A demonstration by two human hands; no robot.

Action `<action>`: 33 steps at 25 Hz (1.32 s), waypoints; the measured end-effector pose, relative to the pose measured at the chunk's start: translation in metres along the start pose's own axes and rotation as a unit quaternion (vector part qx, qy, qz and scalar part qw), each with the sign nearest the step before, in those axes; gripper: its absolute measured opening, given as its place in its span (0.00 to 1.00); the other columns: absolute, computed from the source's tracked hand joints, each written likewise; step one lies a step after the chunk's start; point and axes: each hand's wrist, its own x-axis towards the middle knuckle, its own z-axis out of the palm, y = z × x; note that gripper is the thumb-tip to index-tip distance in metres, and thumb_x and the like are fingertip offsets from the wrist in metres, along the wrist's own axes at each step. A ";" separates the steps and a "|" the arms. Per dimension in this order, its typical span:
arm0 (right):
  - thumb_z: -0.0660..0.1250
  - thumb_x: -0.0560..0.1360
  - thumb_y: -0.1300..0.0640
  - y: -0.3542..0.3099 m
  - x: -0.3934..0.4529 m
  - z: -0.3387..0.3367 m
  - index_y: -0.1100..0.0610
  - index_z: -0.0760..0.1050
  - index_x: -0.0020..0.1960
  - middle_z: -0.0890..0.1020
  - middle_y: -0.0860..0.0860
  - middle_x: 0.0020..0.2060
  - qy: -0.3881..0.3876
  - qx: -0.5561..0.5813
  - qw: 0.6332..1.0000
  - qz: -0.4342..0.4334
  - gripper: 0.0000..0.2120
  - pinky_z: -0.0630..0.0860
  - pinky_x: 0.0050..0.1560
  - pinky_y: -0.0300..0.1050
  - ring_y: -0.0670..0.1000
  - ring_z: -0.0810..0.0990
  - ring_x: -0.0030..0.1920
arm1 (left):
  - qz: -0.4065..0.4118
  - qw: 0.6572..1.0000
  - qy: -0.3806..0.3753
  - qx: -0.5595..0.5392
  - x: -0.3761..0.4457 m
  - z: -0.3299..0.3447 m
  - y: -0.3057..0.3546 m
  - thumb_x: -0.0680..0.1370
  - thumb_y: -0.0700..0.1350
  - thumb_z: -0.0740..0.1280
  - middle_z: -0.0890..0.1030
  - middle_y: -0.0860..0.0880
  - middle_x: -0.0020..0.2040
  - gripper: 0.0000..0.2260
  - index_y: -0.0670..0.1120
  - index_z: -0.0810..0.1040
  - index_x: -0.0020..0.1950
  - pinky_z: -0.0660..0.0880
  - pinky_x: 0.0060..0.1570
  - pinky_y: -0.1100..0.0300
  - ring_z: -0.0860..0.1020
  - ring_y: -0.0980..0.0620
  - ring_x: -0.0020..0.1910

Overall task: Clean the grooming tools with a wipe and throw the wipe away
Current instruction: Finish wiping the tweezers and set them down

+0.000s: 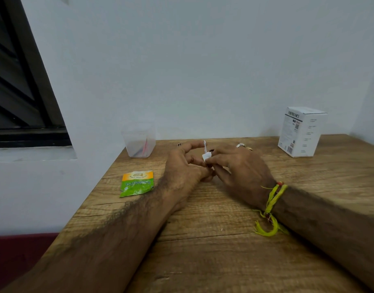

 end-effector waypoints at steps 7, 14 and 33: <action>0.67 0.76 0.58 0.003 0.000 0.001 0.54 0.85 0.52 0.84 0.47 0.54 -0.001 -0.003 1.000 -0.009 0.09 0.77 0.45 0.56 0.58 0.84 0.49 | -0.049 0.997 0.011 -0.052 0.004 -0.003 0.003 0.75 0.31 0.69 0.83 0.44 0.39 0.16 0.45 0.80 0.60 0.84 0.41 0.53 0.83 0.51 0.34; 0.67 0.74 0.58 -0.004 0.001 -0.002 0.54 0.85 0.51 0.85 0.49 0.47 0.013 -0.053 0.996 -0.067 0.09 0.74 0.40 0.47 0.56 0.84 0.45 | -0.039 0.995 0.084 -0.029 0.008 -0.004 0.004 0.80 0.43 0.70 0.83 0.47 0.32 0.07 0.40 0.79 0.54 0.82 0.30 0.57 0.83 0.49 0.28; 0.70 0.75 0.60 -0.010 0.000 -0.002 0.52 0.85 0.51 0.85 0.49 0.47 -0.041 -0.089 0.990 -0.099 0.08 0.77 0.37 0.52 0.59 0.81 0.40 | 0.001 0.987 0.163 0.015 0.018 -0.009 -0.005 0.79 0.37 0.70 0.81 0.44 0.32 0.04 0.41 0.80 0.43 0.81 0.31 0.60 0.81 0.51 0.30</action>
